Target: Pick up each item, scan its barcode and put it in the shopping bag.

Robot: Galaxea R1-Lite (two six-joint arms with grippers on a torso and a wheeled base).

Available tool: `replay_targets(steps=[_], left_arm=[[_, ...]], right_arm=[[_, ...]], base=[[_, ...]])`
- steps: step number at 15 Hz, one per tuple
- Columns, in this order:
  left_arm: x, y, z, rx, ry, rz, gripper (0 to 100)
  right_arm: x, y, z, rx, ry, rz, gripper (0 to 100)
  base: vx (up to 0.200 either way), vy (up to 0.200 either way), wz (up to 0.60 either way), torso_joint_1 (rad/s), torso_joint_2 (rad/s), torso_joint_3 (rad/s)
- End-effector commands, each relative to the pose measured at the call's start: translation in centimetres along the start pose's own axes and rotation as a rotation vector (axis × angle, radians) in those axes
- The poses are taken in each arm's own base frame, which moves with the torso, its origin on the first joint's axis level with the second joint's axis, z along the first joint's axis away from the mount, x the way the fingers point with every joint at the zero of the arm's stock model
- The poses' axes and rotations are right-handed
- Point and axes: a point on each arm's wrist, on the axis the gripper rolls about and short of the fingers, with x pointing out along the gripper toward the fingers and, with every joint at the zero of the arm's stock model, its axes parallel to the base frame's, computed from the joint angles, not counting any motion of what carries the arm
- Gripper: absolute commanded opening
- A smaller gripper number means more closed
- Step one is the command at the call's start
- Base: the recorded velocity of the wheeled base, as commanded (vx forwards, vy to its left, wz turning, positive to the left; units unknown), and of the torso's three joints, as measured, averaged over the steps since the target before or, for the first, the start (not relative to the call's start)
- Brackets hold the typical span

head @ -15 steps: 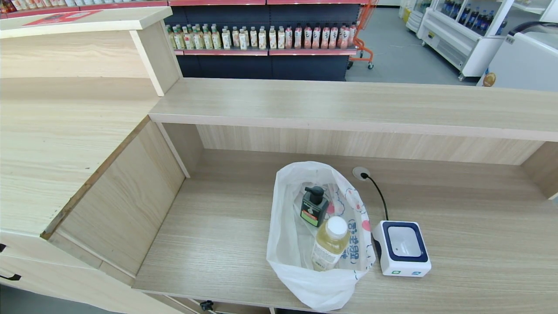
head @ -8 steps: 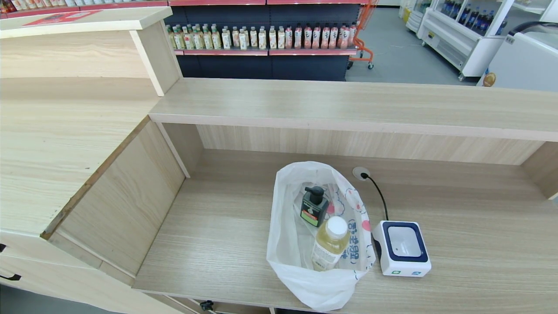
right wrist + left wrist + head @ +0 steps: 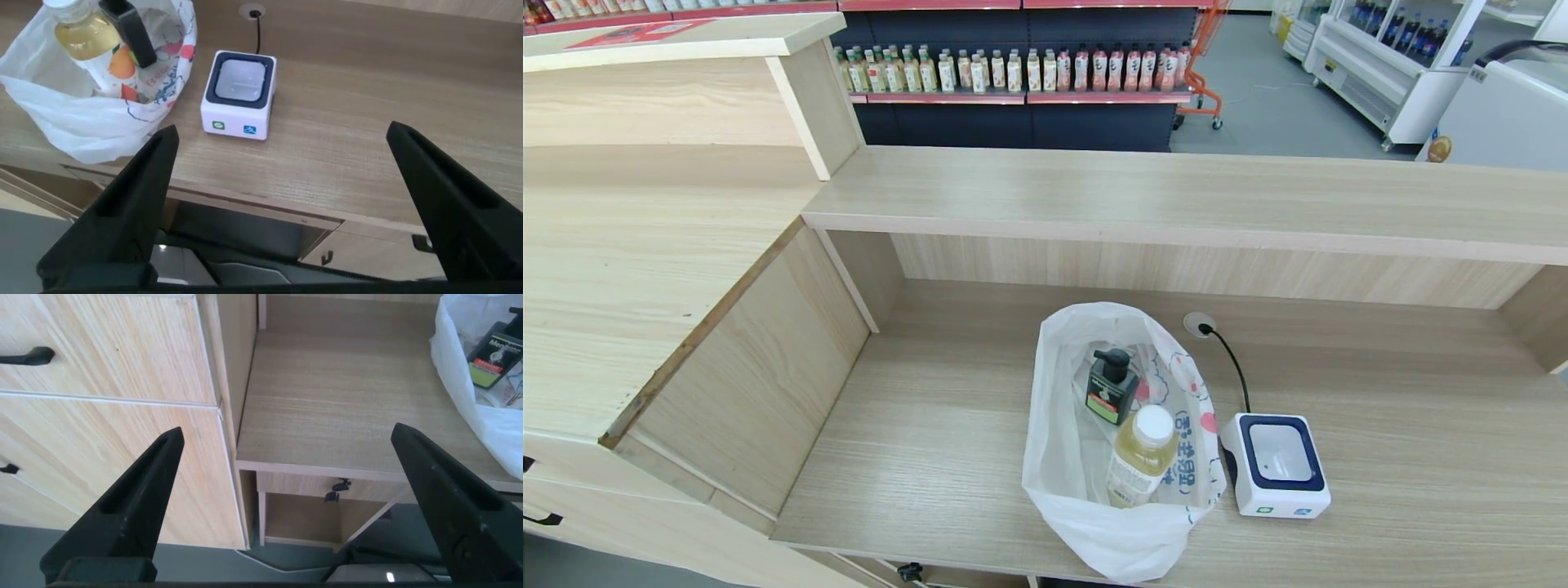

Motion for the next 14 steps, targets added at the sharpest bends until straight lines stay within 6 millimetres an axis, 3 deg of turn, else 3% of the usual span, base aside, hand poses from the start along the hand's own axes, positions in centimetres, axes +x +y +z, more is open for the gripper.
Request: replay_targets(steps=[1,9,12,14], left_arm=[[0.0,0.0,0.0,0.002,-0.001,0.002,100],[0.0,0.0,0.0,0.005,-0.001,0.0,100],[0.0,0.0,0.0,0.002,-0.001,0.0,100],[0.0,0.0,0.0,0.001,-0.001,0.0,100]], right_arm=[[0.02,0.0,-0.04,-0.001,0.006,0.001,100],[0.02,0.0,-0.04,-0.001,0.006,0.001,100],[0.02,0.0,-0.04,0.001,0.006,0.001,100],[0.02,0.0,-0.04,0.002,0.006,0.001,100]], base=[[-0.2,-0.2,0.0,0.007,0.01,0.002],[-0.2,-0.2,0.0,0.004,0.0,0.002],[0.0,-0.2,0.0,-0.001,0.0,0.006],[0.0,0.0,0.0,0.0,0.0,0.0]])
